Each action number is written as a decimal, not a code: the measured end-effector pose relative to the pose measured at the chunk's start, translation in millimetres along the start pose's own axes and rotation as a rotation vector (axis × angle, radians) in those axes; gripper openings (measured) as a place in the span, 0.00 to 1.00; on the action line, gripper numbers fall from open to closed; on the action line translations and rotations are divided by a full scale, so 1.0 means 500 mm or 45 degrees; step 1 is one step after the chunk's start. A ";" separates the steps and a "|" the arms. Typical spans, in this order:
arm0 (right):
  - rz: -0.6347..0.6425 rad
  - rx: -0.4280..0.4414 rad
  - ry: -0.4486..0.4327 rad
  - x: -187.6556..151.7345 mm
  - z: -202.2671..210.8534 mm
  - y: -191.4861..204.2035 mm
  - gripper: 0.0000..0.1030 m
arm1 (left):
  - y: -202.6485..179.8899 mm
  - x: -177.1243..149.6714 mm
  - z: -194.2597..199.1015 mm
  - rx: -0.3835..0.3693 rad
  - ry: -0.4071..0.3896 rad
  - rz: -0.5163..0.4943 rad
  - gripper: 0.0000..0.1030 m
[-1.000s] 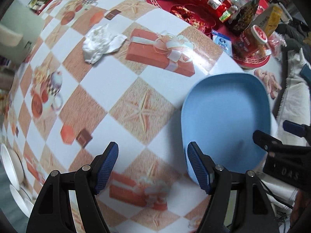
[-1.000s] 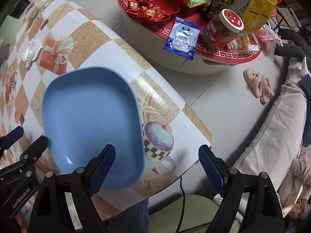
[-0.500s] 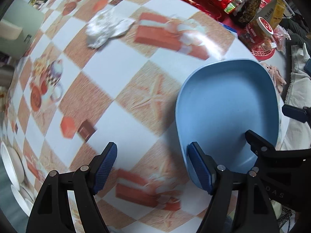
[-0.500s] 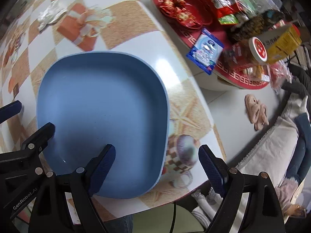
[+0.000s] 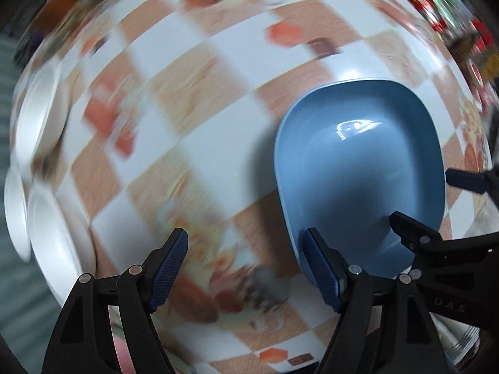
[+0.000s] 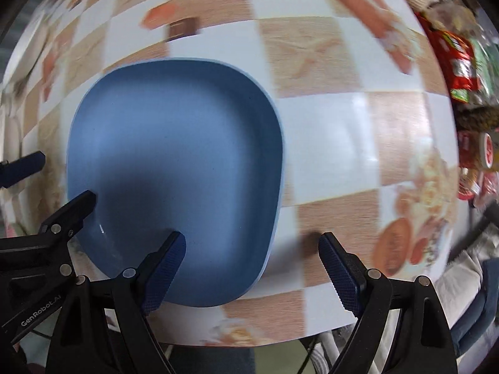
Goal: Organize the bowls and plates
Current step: 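Grasp the blue plate rim with the left gripper and lift it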
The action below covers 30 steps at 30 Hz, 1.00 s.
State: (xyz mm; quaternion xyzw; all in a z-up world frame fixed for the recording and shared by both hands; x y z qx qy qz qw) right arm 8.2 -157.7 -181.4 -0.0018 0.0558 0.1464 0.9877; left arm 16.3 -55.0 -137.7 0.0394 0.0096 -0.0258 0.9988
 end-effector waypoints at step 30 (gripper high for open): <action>-0.088 0.092 -0.028 0.013 0.020 0.015 0.23 | -0.047 0.049 0.012 -0.187 0.023 0.029 0.21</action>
Point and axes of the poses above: each gripper's, at about its wrist camera, not at the fingertips, and z roughly against the way its jaws point, y to its left, x to its top, the point moved 4 cm from there along -z, roughly the way its jaws point, and after that the axes turned 13 degrees about z, right-handed, at the moved point
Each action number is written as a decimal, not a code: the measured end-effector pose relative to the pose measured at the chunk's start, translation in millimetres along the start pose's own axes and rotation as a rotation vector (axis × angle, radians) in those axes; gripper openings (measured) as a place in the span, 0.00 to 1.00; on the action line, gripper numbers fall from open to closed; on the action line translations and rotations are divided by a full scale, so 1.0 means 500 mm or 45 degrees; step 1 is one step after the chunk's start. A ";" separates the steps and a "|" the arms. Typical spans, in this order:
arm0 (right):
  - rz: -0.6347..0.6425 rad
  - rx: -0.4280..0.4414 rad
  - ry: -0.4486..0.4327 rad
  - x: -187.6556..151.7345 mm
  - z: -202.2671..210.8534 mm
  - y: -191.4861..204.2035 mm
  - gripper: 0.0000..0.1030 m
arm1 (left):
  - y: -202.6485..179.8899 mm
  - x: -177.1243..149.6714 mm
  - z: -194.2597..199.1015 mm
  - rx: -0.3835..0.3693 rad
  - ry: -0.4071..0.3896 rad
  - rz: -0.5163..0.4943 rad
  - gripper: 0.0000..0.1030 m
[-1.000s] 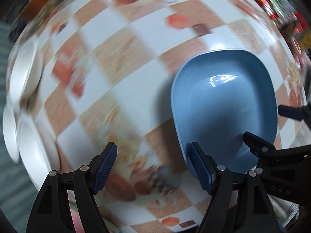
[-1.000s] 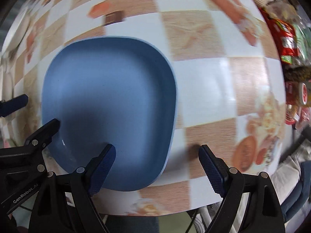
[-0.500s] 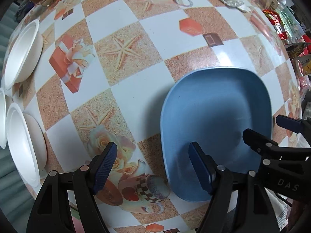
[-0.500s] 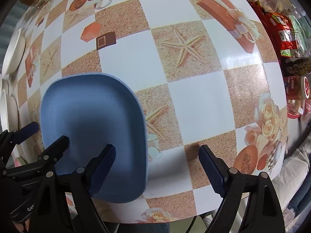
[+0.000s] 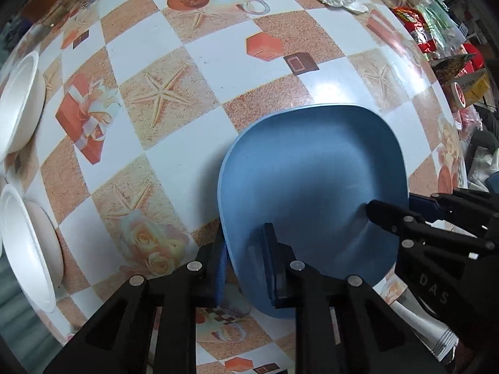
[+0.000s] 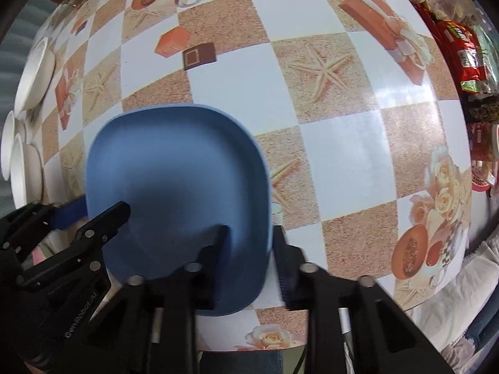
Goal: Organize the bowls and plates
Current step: 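Grasp the blue plate rim with the left gripper and lift it, then lower the blue plate onto the pink plate and open the left gripper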
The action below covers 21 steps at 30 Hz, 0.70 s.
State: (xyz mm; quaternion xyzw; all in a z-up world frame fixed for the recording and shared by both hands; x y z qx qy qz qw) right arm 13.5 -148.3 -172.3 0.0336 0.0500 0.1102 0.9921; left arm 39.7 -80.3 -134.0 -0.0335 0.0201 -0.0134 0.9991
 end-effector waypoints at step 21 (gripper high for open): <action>0.119 0.049 0.082 -0.089 0.017 0.195 0.20 | 0.112 -0.185 0.064 0.025 0.010 -0.009 0.19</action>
Point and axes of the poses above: each gripper's, at about its wrist camera, not at the fingertips, and z roughly against the way its jaws point, y to its left, x to its top, the point moved 4 cm from there along -z, roughly the way its jaws point, and after that the axes turned 13 degrees about z, right-handed, at the moved point
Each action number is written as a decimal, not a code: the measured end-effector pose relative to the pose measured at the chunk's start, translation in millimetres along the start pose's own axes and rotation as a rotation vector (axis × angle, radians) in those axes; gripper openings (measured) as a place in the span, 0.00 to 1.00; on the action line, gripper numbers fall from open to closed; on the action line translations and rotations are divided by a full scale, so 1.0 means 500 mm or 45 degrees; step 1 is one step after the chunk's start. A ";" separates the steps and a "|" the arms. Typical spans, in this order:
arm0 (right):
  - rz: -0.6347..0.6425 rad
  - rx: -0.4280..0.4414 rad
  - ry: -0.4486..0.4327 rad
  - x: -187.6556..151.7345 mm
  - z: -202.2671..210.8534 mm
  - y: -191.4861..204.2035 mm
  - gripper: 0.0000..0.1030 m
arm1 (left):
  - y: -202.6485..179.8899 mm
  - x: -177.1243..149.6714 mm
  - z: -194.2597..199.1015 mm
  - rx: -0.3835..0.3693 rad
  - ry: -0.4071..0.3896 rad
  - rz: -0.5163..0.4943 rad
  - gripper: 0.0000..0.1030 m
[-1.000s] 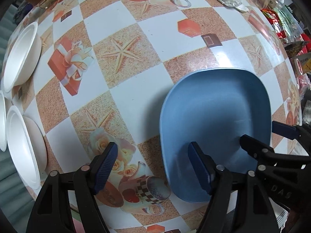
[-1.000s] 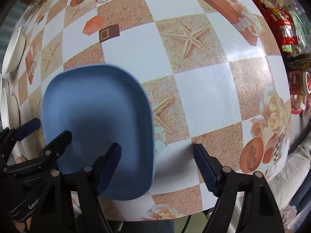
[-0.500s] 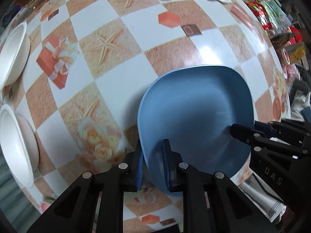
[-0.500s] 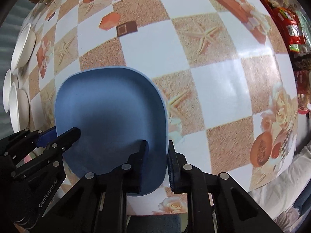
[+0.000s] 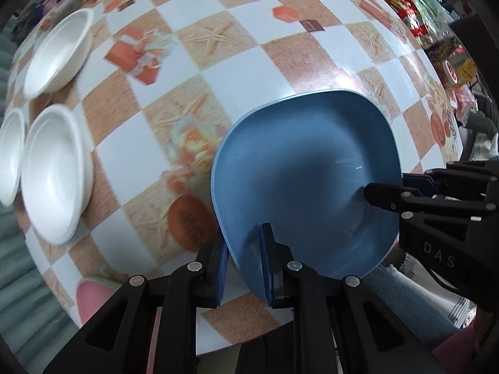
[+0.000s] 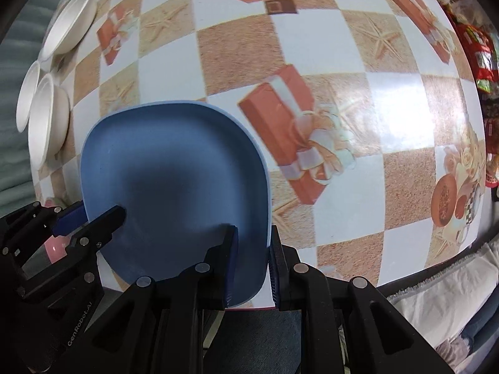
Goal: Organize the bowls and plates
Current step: 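Lower the blue plate onto the pink plate and open the left gripper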
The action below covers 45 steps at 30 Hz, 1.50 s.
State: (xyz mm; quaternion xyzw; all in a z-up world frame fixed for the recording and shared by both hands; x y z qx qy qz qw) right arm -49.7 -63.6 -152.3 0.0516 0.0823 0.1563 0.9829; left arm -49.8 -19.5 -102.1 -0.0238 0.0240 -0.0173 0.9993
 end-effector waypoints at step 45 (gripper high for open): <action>0.989 -0.144 0.117 0.078 -0.132 0.618 0.20 | 0.433 -0.276 -0.001 -0.069 -0.003 0.937 0.24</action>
Point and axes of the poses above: each gripper's, at about its wrist camera, not at the fingertips, and z roughly against the way its jaws point, y to its left, x to its top, the point moved 4 cm from there along -z, roughly the way its jaws point, and after that the axes turned 13 degrees about z, right-handed, at the moved point
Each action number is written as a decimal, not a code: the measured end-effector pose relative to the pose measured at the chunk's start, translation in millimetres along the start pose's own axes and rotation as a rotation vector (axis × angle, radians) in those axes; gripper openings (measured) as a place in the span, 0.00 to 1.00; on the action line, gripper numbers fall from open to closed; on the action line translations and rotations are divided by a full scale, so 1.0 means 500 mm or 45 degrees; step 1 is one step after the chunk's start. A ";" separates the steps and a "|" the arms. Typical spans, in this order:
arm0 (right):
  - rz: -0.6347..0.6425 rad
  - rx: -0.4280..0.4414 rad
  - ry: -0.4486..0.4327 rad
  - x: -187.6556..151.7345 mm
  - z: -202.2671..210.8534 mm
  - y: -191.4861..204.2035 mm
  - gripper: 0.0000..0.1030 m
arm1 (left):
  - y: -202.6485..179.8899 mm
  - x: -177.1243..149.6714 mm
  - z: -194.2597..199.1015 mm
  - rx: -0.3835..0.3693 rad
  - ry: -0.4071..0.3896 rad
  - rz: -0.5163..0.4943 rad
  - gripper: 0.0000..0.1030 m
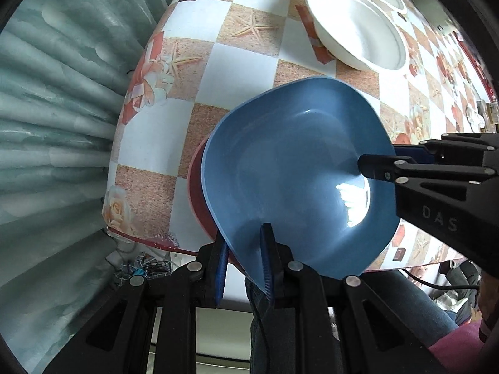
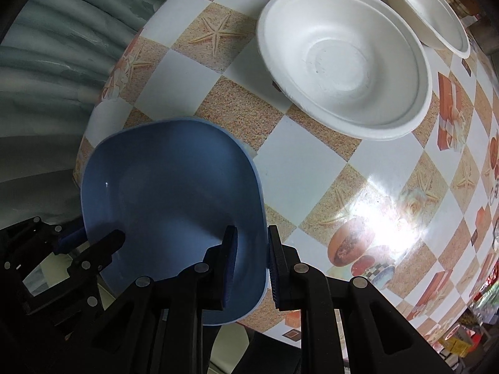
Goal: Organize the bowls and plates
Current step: 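Lower the blue plate onto the pink plate and open the left gripper, then grasp the rim of a large white bowl with the left gripper and lift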
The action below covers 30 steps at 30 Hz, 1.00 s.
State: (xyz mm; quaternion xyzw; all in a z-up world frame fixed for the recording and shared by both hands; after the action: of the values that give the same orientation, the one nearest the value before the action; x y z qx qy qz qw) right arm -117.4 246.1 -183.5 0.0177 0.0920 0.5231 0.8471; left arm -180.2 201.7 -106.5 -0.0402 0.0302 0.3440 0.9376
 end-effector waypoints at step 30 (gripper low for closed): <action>-0.500 0.078 -0.058 -0.129 0.092 -0.316 0.90 | -0.099 0.125 0.097 -0.084 -0.174 -0.096 0.72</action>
State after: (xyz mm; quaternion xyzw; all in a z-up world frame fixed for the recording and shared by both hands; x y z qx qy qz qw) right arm 2.1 120.1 -149.6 0.0372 0.0903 0.3444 0.9337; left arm -99.3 209.2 -61.0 -0.0485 -0.0467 0.3112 0.9480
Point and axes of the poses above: each gripper's, at about its wrist camera, not at the fingertips, and z roughly against the way its jaws point, y to its left, x to its top, the point moved 4 cm from there along -z, roughly the way its jaws point, and after that the axes turned 13 degrees about z, right-handed, at the moved point
